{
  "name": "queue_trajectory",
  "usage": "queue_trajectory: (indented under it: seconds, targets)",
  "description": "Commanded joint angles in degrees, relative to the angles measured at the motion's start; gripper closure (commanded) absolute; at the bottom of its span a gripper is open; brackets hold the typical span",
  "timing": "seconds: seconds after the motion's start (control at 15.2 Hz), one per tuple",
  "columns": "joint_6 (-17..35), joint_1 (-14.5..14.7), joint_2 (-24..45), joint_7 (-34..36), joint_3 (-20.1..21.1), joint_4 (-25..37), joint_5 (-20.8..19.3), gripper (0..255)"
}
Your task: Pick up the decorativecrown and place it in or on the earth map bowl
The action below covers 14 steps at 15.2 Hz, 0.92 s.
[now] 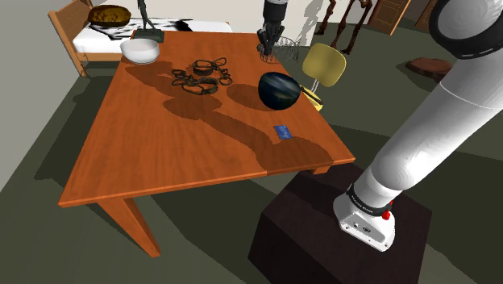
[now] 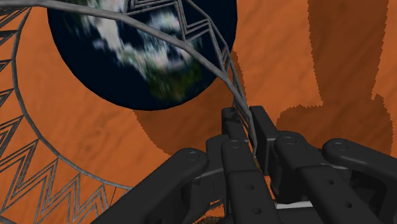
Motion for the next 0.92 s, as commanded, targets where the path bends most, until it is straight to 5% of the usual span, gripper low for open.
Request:
queue_trajectory:
  seconds: [0.0,0.86]
  targets:
    - [1.5,-0.1,0.0,-0.2,-0.1,-1.5,0.0,255]
    - [10.0,-0.1,0.5,0.1,-0.1,-9.4,-0.1,255]
